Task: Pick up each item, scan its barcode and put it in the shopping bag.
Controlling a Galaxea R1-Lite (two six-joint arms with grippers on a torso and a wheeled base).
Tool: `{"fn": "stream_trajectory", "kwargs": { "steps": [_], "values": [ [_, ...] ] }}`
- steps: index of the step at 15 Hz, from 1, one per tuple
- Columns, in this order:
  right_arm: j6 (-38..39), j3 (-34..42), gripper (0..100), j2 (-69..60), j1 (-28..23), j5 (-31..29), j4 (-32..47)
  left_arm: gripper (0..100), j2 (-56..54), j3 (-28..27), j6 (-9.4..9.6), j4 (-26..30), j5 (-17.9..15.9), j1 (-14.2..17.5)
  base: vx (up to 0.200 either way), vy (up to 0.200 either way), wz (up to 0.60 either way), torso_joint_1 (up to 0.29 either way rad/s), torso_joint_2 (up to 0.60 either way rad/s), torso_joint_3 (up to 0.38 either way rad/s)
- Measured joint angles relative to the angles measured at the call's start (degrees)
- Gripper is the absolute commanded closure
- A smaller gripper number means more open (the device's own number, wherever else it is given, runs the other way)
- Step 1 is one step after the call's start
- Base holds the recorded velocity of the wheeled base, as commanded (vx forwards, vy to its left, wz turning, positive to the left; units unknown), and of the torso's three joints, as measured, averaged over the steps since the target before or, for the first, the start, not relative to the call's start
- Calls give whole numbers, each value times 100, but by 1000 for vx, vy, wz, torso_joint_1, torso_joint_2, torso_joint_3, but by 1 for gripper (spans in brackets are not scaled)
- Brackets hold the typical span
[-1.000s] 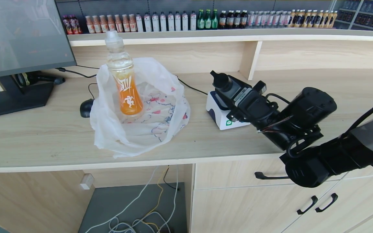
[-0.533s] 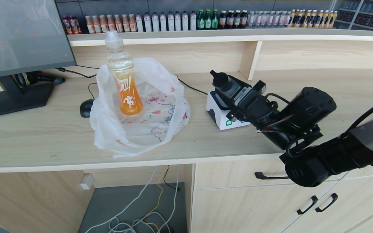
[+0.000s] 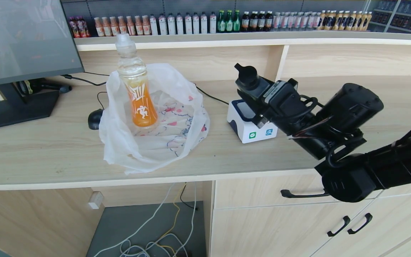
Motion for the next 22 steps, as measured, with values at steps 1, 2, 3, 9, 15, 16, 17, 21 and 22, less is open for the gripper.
{"fn": "stream_trajectory", "kwargs": {
  "steps": [1,2,3,9,15,16,17,21,22],
  "values": [
    [156,-9,100,-129,20,-2,45,0,0,0,-2,-2,0,0,0,0,0,0,0,0],
    [321,-12,100,-245,28,0,66,0,0,0,-2,0,0,0,0,0,0,0,0,0],
    [507,-12,100,-358,27,0,77,0,0,0,-2,-2,0,0,0,0,0,0,0,0],
    [1949,-11,100,-1047,-133,-6,6,0,0,0,-2,0,0,0,0,0,0,0,0,0],
    [3550,330,100,-1436,-301,-1267,-791,0,0,0,9,-2,0,0,0,0,0,0,0,0],
    [3780,488,100,-1469,-306,-1386,-974,0,0,0,13,0,0,-5,0,0,0,0,0,0],
    [3936,634,100,-1502,-304,-1417,-1026,0,0,0,11,-2,0,-5,0,0,0,0,0,0],
    [4125,1192,100,-1591,-306,-1467,-1036,0,0,0,6,2,0,0,0,0,0,0,0,0],
    [4147,1240,100,-1610,-308,-1476,-1040,0,0,0,4,2,0,0,0,0,0,0,0,0]
  ]
}}
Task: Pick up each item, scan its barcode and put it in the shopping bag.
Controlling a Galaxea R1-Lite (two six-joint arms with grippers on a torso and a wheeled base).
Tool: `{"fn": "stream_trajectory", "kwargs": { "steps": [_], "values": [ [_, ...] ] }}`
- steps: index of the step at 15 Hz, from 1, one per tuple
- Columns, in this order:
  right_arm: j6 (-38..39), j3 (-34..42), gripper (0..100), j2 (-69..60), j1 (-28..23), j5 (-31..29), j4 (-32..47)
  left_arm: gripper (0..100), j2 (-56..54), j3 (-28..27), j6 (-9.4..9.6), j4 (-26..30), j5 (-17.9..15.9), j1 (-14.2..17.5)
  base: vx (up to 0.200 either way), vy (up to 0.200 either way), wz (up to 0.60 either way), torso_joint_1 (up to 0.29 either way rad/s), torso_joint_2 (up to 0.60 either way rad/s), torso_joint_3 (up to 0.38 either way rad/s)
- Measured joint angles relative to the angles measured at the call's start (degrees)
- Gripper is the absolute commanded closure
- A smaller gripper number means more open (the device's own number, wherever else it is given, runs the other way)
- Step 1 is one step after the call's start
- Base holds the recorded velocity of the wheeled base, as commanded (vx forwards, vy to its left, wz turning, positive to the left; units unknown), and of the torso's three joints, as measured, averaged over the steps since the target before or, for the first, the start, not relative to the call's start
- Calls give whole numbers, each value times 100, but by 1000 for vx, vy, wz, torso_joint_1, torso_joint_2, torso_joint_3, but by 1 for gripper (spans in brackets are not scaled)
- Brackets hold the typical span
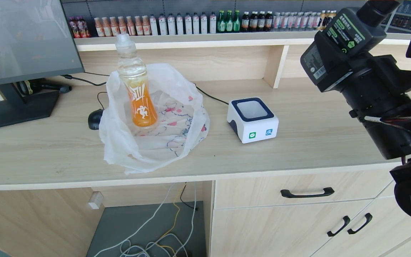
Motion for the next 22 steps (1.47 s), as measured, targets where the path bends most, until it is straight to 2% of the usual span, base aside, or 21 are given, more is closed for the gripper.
{"fn": "stream_trajectory", "kwargs": {
  "steps": [4,14,17,22],
  "values": [
    [77,27,100,12,5,-176,2,0,0,0,-4,-2,0,0,0,0,0,0,0,0],
    [240,35,100,124,11,-215,6,0,0,0,-17,-5,0,0,0,200,0,2,3,4],
    [477,-151,100,201,16,-602,-5,0,0,0,-22,-2,2,0,0,200,0,4,5,2],
    [501,-124,100,257,83,-683,0,0,0,0,-11,0,2,0,0,200,0,4,2,2]
  ]
}}
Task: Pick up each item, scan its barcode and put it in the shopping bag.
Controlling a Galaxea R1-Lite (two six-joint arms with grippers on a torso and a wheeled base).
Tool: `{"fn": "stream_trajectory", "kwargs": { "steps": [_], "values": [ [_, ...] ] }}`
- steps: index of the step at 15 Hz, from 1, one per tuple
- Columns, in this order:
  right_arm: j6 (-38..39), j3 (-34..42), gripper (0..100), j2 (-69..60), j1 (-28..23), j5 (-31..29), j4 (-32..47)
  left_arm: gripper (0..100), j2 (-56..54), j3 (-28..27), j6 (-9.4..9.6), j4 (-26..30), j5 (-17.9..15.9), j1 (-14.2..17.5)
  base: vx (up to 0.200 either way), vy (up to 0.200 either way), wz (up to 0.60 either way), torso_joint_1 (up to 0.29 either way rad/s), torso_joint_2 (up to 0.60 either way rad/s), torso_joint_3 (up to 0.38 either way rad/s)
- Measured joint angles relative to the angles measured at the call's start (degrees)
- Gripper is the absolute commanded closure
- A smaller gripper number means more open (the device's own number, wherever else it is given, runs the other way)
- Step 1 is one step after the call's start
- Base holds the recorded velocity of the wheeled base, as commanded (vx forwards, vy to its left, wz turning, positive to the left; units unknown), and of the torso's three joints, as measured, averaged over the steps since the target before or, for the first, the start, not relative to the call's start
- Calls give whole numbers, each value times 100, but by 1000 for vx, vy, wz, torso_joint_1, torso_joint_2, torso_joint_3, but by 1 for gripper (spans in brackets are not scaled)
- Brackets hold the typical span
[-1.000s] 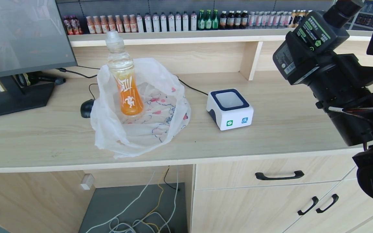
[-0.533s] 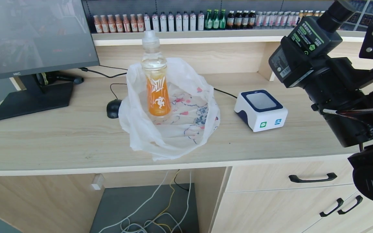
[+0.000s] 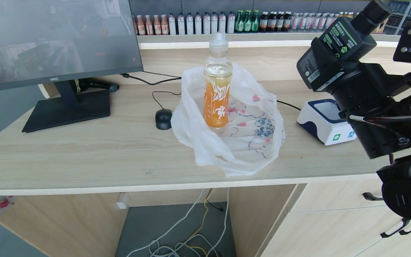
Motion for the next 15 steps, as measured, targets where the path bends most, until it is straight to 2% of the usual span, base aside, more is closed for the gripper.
{"fn": "stream_trajectory", "kwargs": {
  "steps": [9,12,15],
  "values": [
    [-285,254,100,74,38,55,11,0,0,0,16,0,-2,0,0,0,0,0,0,0],
    [-351,-79,100,88,62,116,591,0,0,0,16,2,-2,0,0,0,0,0,0,0],
    [-354,-586,100,90,104,302,1829,0,0,0,16,0,-2,0,0,0,0,0,0,0]
  ]
}}
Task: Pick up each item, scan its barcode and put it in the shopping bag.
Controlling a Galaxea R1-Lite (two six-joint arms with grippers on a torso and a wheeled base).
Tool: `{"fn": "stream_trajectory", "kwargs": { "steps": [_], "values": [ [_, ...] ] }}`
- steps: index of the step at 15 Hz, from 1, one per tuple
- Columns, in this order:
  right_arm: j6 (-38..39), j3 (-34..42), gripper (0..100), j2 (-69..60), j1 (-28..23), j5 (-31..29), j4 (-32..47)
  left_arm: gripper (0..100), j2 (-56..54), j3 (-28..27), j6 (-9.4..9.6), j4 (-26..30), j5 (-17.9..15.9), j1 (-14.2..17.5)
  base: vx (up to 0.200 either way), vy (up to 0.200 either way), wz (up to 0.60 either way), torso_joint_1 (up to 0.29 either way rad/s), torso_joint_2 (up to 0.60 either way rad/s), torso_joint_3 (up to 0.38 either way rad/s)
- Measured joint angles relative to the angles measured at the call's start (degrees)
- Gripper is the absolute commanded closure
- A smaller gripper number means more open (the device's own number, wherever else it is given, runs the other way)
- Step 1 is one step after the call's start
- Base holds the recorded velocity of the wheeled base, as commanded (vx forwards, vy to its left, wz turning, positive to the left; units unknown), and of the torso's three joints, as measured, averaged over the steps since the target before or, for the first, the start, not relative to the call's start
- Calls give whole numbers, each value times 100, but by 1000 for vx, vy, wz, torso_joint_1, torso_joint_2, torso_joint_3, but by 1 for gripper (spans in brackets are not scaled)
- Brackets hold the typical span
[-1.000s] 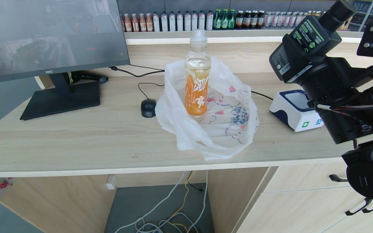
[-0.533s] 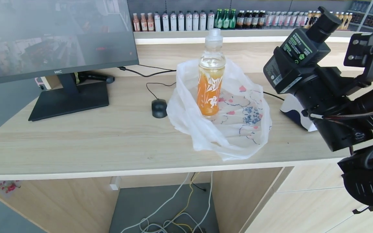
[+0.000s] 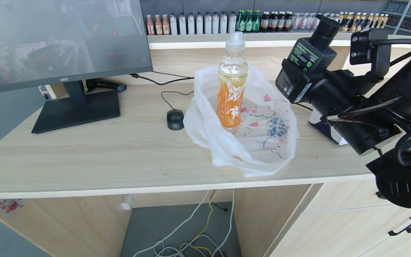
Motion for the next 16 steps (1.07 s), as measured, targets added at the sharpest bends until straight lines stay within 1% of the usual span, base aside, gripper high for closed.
{"fn": "stream_trajectory", "kwargs": {
  "steps": [1,2,4,9,11,13,15,16],
  "values": [
    [9,-190,100,20,9,27,433,0,0,0,0,2,0,0,0,0,0,0,0,0],
    [11,-329,100,55,9,32,629,0,0,0,0,2,0,0,0,0,0,0,0,0],
    [13,-485,100,150,-9,32,785,0,0,0,-2,0,-2,0,0,0,0,0,0,0],
    [28,-880,100,646,-93,98,833,0,0,0,-2,0,0,0,0,0,0,0,0,0],
    [39,-1056,100,877,-193,336,829,0,0,0,0,0,0,0,0,0,0,0,0,0],
    [41,-1092,100,1058,-240,434,830,0,0,0,0,0,0,0,0,0,0,0,0,0],
    [66,-1018,100,1208,-418,456,772,0,0,0,0,0,2,0,0,0,0,0,0,0],
    [195,-987,100,1279,-471,449,745,0,0,0,0,0,0,0,0,0,0,0,0,0]
  ]
}}
